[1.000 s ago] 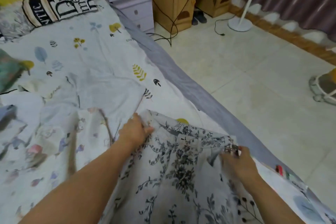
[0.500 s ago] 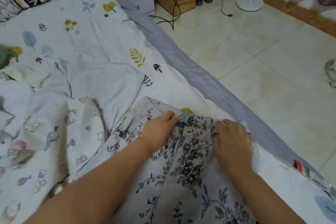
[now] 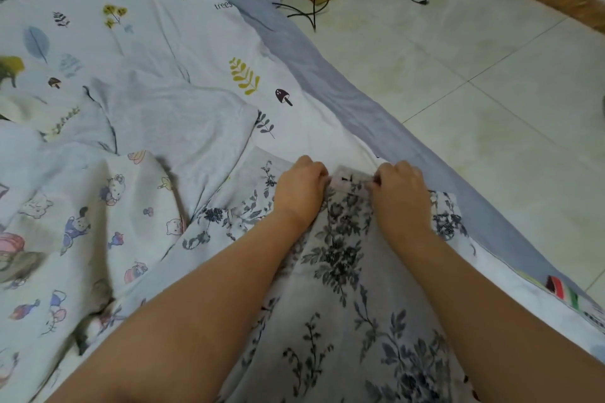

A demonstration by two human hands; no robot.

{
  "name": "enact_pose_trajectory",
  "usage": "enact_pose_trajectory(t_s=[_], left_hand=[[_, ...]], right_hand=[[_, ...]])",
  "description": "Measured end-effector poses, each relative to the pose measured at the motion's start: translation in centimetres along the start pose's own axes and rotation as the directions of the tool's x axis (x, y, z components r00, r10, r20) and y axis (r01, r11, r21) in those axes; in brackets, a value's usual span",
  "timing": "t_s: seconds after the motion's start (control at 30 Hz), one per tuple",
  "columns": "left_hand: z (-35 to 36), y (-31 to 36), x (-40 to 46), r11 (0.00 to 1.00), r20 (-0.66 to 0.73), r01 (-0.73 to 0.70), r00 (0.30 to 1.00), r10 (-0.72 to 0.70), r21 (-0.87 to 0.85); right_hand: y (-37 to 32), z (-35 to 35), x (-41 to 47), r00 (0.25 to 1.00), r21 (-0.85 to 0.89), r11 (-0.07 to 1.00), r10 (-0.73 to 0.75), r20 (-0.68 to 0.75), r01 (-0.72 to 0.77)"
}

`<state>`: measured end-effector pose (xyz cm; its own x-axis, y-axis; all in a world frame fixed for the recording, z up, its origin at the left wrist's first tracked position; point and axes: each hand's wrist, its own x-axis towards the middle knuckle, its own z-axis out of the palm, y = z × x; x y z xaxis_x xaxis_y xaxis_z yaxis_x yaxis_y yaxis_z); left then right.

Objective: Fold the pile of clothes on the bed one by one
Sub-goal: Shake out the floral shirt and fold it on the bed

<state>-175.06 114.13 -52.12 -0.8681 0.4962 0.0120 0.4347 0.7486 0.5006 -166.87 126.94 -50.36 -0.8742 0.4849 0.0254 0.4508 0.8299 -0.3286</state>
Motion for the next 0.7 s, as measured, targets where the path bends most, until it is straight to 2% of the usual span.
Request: enact_pose_trajectory(t_s=[0.07, 0.1, 0.17, 0.2, 0.27, 0.3, 0.37, 0.43, 0.53, 0.6, 0.7], left_hand=[[0.3, -0.1, -1.6, 0.997, 0.045, 0.032, 0.999, -0.029, -0.071], [0.3, -0.1, -3.0, 0.997, 0.012, -0.005, 1.000, 0.006, -0.077], [0.6, -0.4, -6.0, 0.991, -0.058, -0.131, 0.989, 0.133, 0.033], [0.9, -0.9, -7.5, 0.975, -0.012, -0.181, 0.983, 0.184, 0.128], [1.3, -2.5, -10.0, 0.939, 0.243, -0.197, 0.962, 0.128, 0.284], [1.5, -3.3, -10.7, 0.935, 0.354, -0.178, 0.933, 0.062, 0.306], [1.3, -4.1, -11.2, 0.942, 0.428, -0.153, 0.904, 0.012, 0.297], [-0.2, -3.7, -11.6, 0.956, 0.413, -0.120, 0.911, -0.001, 0.268], [-2.6, -2.3, -12.4, 0.969, 0.311, -0.069, 0.950, -0.009, 0.238], [-5.2, -2.2, -14.6, 0.977, 0.282, -0.035, 0.959, -0.026, 0.209], [-8.7, -2.9, -19.0, 0.985, 0.262, 0.108, 0.955, -0.140, 0.132]], right_hand=[[-0.7, 0.6, -0.9, 1.000, 0.068, 0.998, -0.008, 0.005, 0.008], [-1.1, 1.0, -2.0, 0.999, 0.062, 0.997, -0.035, -0.010, 0.035], [-1.8, 2.1, -4.8, 0.989, 0.012, 0.989, -0.146, -0.018, 0.146], [-1.9, 2.9, -6.1, 0.977, -0.029, 0.977, -0.209, 0.029, 0.210], [-1.8, 4.4, -7.8, 0.935, -0.116, 0.954, -0.240, 0.263, 0.277], [-1.5, 5.1, -8.2, 0.909, -0.148, 0.949, -0.211, 0.360, 0.278], [-1.0, 5.3, -8.3, 0.894, -0.210, 0.937, -0.174, 0.414, 0.279], [-2.3, 4.5, -8.4, 0.895, -0.231, 0.934, -0.159, 0.417, 0.274], [-3.7, 2.6, -8.7, 0.911, -0.229, 0.948, -0.117, 0.395, 0.221], [-5.4, 1.1, -9.8, 0.909, -0.173, 0.952, -0.173, 0.380, 0.253], [-8.4, -0.8, -12.5, 0.857, -0.055, 0.929, -0.313, 0.409, 0.365]])
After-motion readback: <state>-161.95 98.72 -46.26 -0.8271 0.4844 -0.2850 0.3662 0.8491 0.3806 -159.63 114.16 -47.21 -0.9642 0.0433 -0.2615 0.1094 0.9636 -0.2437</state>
